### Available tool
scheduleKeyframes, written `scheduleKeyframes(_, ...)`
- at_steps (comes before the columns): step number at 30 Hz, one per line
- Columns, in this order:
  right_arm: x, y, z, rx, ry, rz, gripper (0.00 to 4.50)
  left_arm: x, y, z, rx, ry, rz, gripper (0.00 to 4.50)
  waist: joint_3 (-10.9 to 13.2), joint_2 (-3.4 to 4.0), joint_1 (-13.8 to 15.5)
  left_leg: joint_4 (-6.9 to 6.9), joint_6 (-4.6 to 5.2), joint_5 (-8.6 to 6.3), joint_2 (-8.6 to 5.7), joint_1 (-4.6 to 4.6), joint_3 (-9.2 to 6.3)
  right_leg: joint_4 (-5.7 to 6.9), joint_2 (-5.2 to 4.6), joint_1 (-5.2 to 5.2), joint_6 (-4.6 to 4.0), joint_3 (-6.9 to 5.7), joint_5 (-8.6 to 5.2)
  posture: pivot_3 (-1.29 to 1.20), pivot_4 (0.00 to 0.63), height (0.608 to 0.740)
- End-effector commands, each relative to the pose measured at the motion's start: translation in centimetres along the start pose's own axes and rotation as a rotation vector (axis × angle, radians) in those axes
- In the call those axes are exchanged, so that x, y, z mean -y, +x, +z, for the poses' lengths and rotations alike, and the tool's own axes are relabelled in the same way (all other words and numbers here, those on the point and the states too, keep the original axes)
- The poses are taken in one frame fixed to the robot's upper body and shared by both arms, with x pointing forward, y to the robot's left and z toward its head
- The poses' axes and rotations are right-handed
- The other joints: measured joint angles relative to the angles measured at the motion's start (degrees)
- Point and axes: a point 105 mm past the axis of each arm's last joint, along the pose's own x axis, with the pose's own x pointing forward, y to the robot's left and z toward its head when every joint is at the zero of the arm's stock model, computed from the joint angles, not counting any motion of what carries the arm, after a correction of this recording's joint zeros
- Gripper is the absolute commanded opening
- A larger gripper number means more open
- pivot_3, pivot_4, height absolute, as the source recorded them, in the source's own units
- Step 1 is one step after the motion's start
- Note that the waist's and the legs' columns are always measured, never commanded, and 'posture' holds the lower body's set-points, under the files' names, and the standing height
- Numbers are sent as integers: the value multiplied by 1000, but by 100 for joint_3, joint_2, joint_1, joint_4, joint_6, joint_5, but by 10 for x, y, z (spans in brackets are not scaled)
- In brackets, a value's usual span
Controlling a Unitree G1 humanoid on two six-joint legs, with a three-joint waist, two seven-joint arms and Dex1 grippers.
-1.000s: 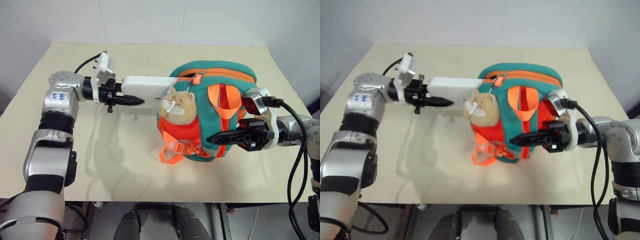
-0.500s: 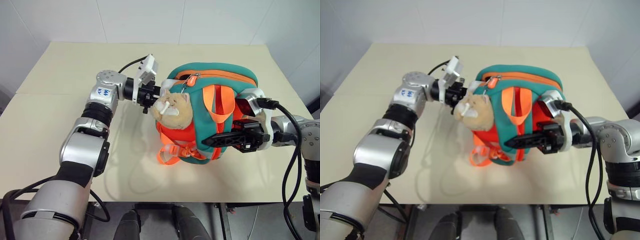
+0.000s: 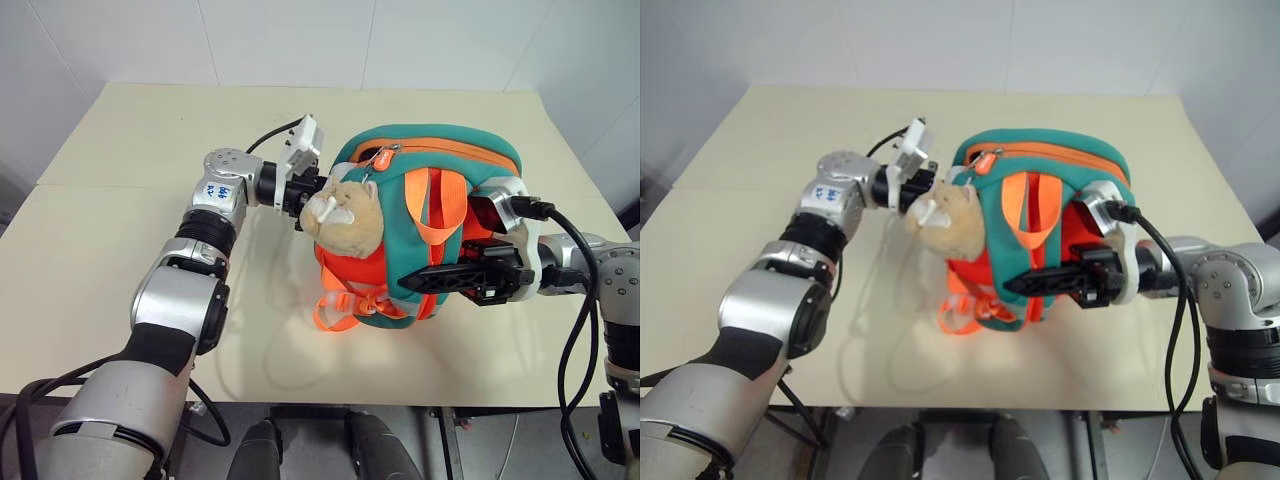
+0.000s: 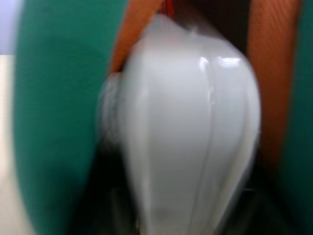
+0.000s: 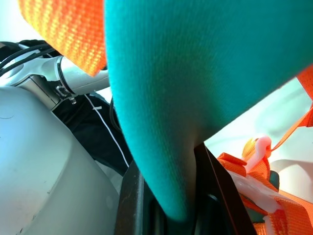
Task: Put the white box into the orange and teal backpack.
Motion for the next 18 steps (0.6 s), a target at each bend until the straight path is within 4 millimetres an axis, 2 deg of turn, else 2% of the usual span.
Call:
scheduleKeyframes(1, -5, 8, 1, -24, -12, 45, 20, 1, -7, 21, 15, 99, -22, 3092, 0, 0, -19, 2, 0, 0, 0, 0, 0, 3, 0, 0, 0, 0, 0, 0, 150, 740)
scheduleKeyframes(4, -5, 7, 2, -25, -14, 45, 20, 1, -28, 19, -3, 117, 16, 3977, 0, 0, -100, 3, -1, 1, 1, 2, 0, 16, 4, -4, 0, 4, 0, 0, 150, 740)
scheduleKeyframes(5, -5, 7, 2, -26, -14, 45, 20, 2, -33, 18, -10, 121, 27, 3977, 0, 1, -108, 3, 0, 3, 1, 4, 0, 21, 5, -5, -1, 4, -1, 0, 150, 740)
scheduleKeyframes(7, -4, 7, 1, -27, -13, 44, 20, 2, -55, 15, -25, 130, 82, 3977, 0, 1, -114, 2, -3, 8, 1, 7, -4, 27, 6, -5, -2, 2, -1, 0, 150, 740)
scheduleKeyframes(12, -4, 7, 1, -27, -13, 44, 20, 8, -89, 14, -50, 133, 153, 3977, 0, 1, -139, 9, -6, 11, 1, 7, -8, 40, 5, -5, -3, 0, -1, 0, 150, 740)
scheduleKeyframes(16, -2, 7, 1, -25, -11, 42, 20, 14, -108, 18, -44, 151, 199, 3977, 0, 1, -95, 13, -6, 12, 0, 4, -12, 40, 3, -4, -3, -6, -1, 0, 150, 740)
scheduleKeyframes(18, -1, 7, 1, -24, -11, 41, 20, 18, -110, 25, -11, 167, 209, 3977, 0, 1, -98, 13, -6, 11, 1, 4, -13, 40, 3, -5, -4, -7, -2, 0, 150, 740)
